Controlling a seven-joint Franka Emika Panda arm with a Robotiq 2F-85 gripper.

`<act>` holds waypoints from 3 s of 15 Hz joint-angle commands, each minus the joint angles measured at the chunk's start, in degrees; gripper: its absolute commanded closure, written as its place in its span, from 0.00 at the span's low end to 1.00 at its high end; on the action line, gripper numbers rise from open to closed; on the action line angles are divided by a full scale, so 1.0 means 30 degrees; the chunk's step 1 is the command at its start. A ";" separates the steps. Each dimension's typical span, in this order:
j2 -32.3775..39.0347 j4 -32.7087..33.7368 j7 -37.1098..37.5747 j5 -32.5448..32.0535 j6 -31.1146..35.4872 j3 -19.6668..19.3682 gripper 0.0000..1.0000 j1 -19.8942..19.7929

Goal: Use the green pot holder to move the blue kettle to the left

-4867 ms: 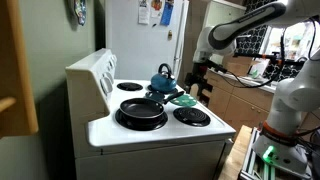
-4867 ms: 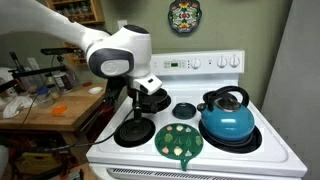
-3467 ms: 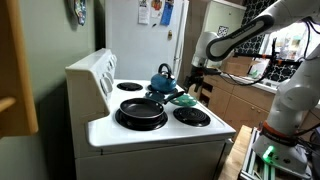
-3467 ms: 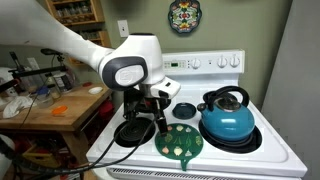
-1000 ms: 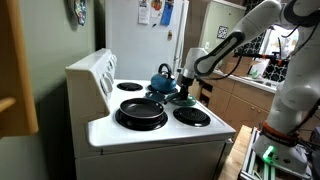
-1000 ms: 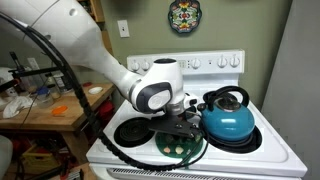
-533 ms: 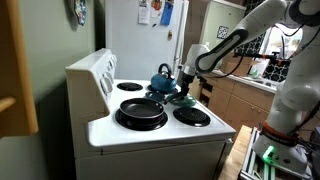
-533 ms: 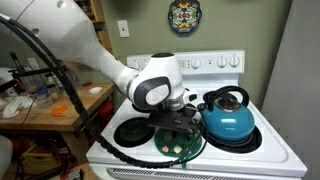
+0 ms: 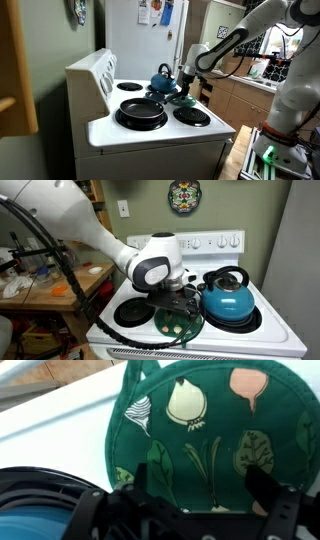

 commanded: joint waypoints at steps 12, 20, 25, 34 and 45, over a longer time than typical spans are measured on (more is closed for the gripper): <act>0.2405 0.1202 0.1862 -0.0588 -0.0590 0.0334 0.55 -0.0145; 0.2339 0.1679 0.2158 -0.0135 -0.2059 0.0285 1.00 -0.0361; 0.0521 0.1328 0.4005 -0.0140 -0.4192 0.0245 1.00 -0.0312; -0.4741 0.1469 0.8489 -0.2097 -0.6759 0.0280 1.00 -0.0767; -0.5447 0.2222 0.9779 -0.3375 -0.6459 0.0232 1.00 -0.1311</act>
